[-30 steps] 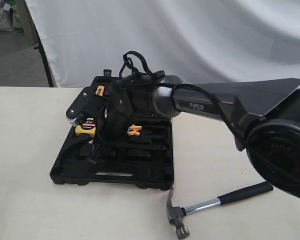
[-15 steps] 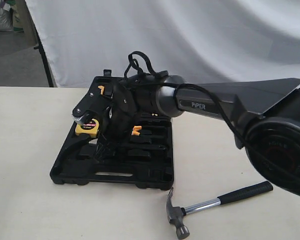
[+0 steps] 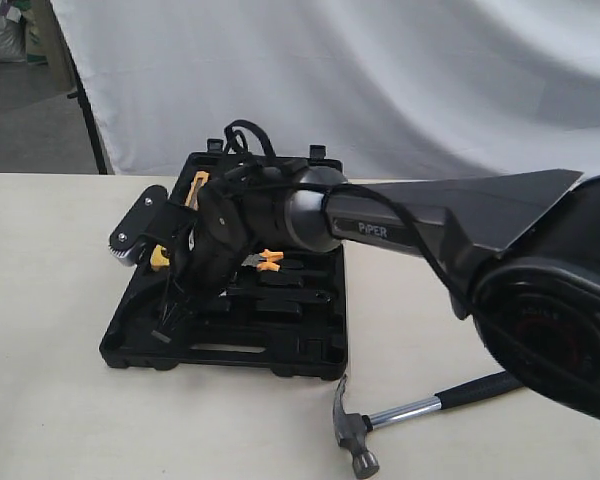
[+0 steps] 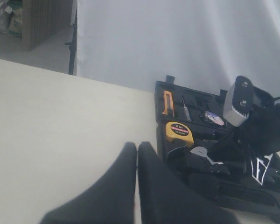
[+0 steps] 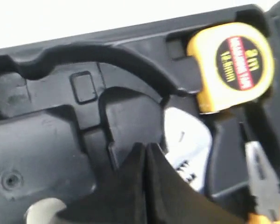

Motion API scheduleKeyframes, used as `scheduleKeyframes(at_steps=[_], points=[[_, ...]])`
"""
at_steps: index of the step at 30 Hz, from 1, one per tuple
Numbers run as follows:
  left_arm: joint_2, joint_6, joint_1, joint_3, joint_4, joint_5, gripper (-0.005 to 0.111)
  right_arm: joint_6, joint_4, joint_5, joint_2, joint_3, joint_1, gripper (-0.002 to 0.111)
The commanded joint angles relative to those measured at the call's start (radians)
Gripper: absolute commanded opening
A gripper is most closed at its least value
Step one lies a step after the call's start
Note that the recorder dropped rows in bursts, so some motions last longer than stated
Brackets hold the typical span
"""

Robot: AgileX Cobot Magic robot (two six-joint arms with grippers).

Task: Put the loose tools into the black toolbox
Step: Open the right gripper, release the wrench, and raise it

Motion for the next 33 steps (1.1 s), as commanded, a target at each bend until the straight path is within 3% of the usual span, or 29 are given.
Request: scheduleKeyframes(at_steps=[1,9,25,33], points=[[-0.003,-0.005,0.025,-0.003,0.004,-0.007,0.001,-0.006,-0.022,0.005,-0.063,-0.008,-0.009,-0.001],[-0.003,-0.005,0.025,-0.003,0.004,-0.007,0.001,0.043,-0.008,0.029,-0.077,-0.006,-0.055,-0.001],[-0.003,-0.005,0.025,-0.003,0.004,-0.007,0.001,0.041,-0.012,0.367,-0.010,0.087,-0.067,-0.001],[-0.003,-0.005,0.025,-0.003,0.004,-0.007,0.001,-0.064,0.121,0.431,-0.048,0.175,-0.065,-0.001]])
